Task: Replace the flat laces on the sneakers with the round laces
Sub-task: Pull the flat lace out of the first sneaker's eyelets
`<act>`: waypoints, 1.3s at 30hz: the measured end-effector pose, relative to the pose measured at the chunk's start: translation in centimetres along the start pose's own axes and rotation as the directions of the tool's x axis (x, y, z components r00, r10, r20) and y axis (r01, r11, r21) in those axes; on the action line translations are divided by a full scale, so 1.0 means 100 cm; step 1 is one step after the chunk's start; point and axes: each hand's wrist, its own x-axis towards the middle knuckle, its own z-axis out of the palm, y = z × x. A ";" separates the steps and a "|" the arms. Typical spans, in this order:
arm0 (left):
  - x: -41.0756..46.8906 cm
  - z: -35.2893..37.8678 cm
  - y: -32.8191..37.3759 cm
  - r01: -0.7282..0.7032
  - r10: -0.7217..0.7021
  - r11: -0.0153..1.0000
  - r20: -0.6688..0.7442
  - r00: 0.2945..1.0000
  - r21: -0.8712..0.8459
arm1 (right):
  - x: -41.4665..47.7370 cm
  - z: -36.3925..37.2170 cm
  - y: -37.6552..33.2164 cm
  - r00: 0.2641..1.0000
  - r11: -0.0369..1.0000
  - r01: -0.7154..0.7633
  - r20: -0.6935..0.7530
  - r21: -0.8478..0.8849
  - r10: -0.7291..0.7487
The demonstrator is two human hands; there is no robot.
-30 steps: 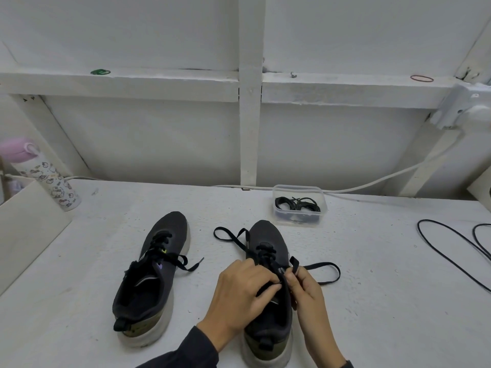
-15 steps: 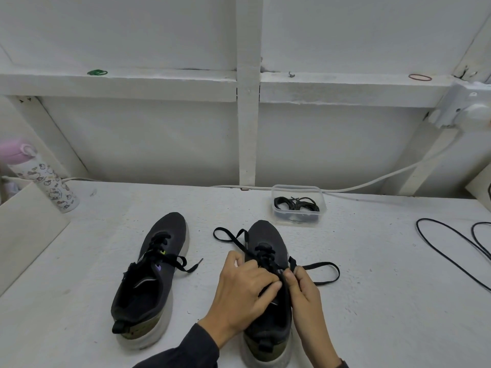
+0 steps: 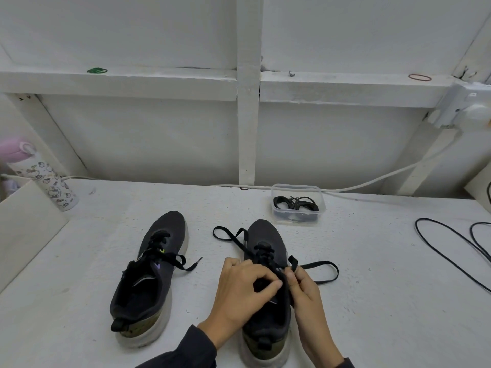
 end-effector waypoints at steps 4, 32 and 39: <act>0.001 -0.001 -0.001 0.084 -0.082 0.981 0.018 0.996 -0.177 | -0.002 -0.009 -0.003 0.997 1.000 -0.017 0.071 0.024 0.015; 0.010 -0.014 -0.002 0.118 -0.052 0.959 0.247 0.968 -0.259 | 0.003 -0.004 -0.012 0.999 0.998 -0.025 0.018 -0.058 0.027; -0.002 -0.017 -0.001 0.085 -0.034 0.926 0.145 0.989 -0.368 | 0.009 -0.023 -0.010 0.995 0.995 -0.096 0.036 -0.038 0.097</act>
